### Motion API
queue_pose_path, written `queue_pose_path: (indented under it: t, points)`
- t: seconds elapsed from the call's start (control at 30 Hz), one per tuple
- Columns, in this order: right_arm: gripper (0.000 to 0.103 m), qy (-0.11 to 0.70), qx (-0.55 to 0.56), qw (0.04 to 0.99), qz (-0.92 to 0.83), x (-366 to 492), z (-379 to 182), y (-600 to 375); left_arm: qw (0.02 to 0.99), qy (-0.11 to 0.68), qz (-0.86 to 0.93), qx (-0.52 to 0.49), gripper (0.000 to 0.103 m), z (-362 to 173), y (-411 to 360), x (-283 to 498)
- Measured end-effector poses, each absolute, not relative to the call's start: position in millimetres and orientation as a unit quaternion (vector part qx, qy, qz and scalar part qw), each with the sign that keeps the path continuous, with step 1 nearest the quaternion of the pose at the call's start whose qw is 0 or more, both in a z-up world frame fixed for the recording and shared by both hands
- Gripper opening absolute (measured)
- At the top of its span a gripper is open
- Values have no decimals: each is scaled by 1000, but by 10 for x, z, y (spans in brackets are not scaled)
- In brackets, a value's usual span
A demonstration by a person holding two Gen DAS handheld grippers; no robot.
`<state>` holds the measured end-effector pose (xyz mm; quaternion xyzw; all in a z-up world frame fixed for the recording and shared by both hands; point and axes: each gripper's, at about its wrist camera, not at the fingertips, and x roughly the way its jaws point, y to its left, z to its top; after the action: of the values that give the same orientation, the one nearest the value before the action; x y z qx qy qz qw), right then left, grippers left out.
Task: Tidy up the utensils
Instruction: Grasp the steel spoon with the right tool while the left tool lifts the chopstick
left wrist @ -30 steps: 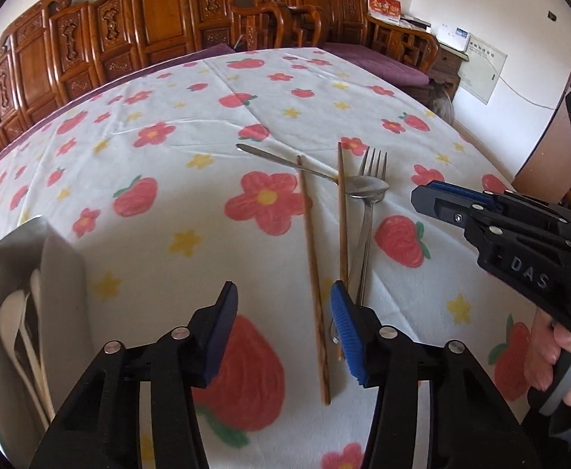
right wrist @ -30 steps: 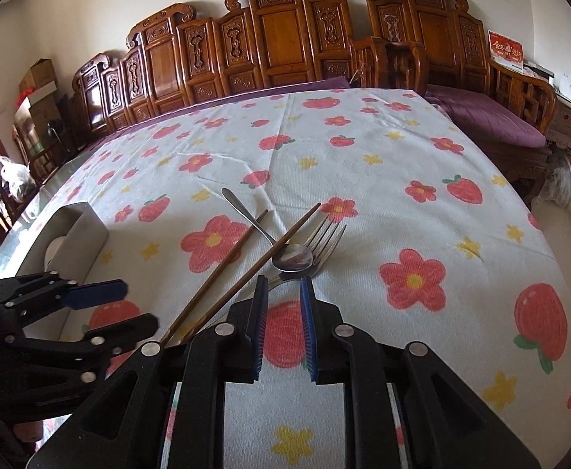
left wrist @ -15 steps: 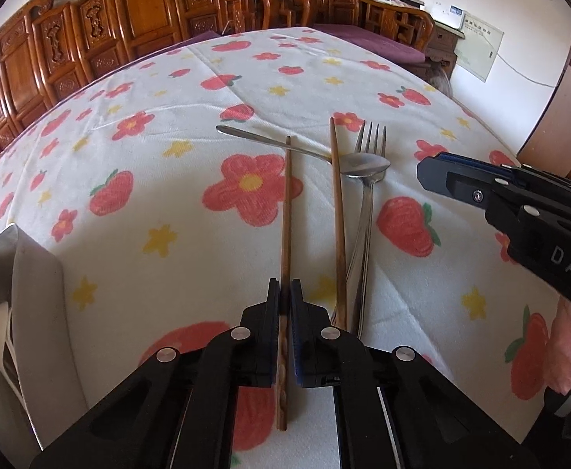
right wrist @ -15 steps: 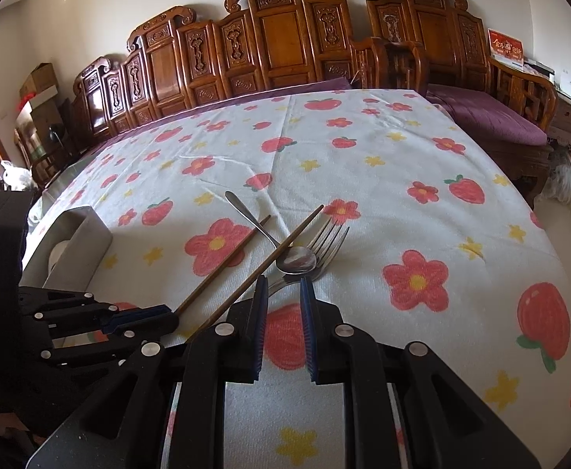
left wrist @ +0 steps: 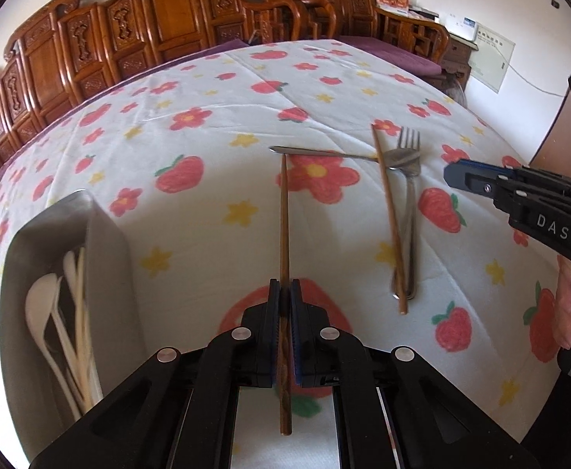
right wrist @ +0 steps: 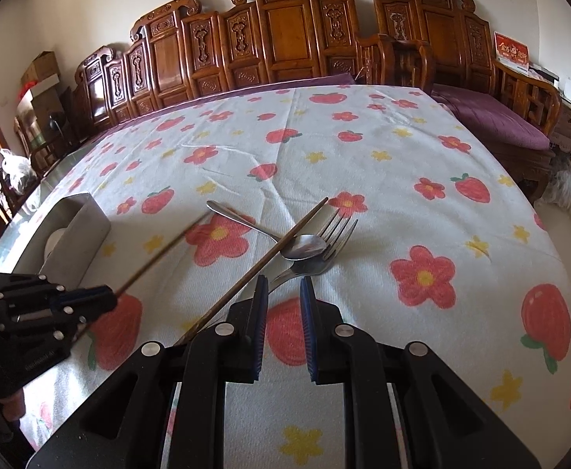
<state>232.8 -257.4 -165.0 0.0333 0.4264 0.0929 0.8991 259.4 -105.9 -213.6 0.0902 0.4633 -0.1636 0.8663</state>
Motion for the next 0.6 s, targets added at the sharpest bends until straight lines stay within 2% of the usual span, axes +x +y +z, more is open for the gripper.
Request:
queue_pose_path:
  t: [0.3, 0.6]
  points:
    - [19, 428, 22, 899, 92, 2383, -1636, -2550, 885, 434, -162, 44, 4, -1912, -751, 2563]
    - [19, 446, 8, 891, 81, 2814, -1638, -2628, 894, 408, -184, 36, 4, -1696, -727, 2469]
